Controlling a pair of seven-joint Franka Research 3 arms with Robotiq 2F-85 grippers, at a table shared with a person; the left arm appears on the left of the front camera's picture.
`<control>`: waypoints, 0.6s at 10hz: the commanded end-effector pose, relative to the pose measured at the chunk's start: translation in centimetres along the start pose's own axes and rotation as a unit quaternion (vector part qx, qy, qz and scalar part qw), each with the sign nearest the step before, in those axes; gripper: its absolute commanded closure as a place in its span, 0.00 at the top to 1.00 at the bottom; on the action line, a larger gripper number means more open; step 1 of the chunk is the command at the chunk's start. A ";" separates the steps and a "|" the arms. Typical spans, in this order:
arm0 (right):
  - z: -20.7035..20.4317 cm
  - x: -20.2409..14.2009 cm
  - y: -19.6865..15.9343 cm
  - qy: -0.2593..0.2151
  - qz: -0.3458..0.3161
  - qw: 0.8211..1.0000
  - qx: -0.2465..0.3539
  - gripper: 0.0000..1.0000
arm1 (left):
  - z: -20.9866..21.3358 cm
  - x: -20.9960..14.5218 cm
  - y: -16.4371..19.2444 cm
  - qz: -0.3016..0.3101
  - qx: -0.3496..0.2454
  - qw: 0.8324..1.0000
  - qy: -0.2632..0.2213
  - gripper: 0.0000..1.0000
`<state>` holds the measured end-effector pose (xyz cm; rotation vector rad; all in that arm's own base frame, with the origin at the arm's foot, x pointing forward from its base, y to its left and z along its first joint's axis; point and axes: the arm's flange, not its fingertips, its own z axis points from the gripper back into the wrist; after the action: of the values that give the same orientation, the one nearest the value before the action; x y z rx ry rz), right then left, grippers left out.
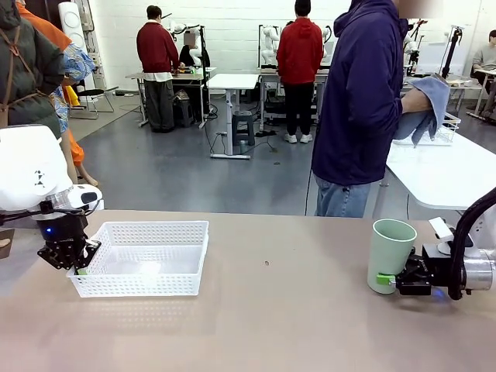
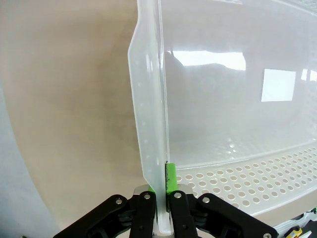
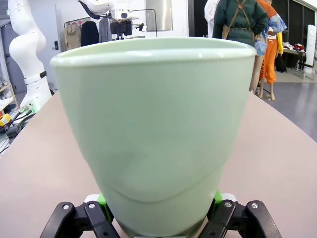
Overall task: Clean and organize the cups into the basket.
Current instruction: Pick up the Organizing basket and move it to the center of the table, then pick up the Reusable plastic cup from the right side of the table and place it inside the Organizing basket.
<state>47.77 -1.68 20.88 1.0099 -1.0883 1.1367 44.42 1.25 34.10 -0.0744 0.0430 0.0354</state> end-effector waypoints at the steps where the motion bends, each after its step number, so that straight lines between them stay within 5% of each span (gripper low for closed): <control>1: 0.0 0.4 1.4 0.002 0.013 1.000 0.007 0.20 | -0.2 0.0 -0.2 -0.011 -0.001 1.000 -0.009 0.00; 2: 0.0 1.1 3.0 0.013 0.008 1.000 0.003 0.76 | -0.3 -0.1 -0.4 -0.013 0.000 1.000 -0.018 0.00; 6: 1.0 10.9 7.3 0.027 0.026 0.997 -0.064 0.76 | -0.7 0.0 -3.9 -0.039 0.021 0.999 0.006 0.00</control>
<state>42.00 -0.72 28.78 0.9041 -1.1292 1.1496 44.56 -1.20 34.10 -0.0556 0.0370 -0.0272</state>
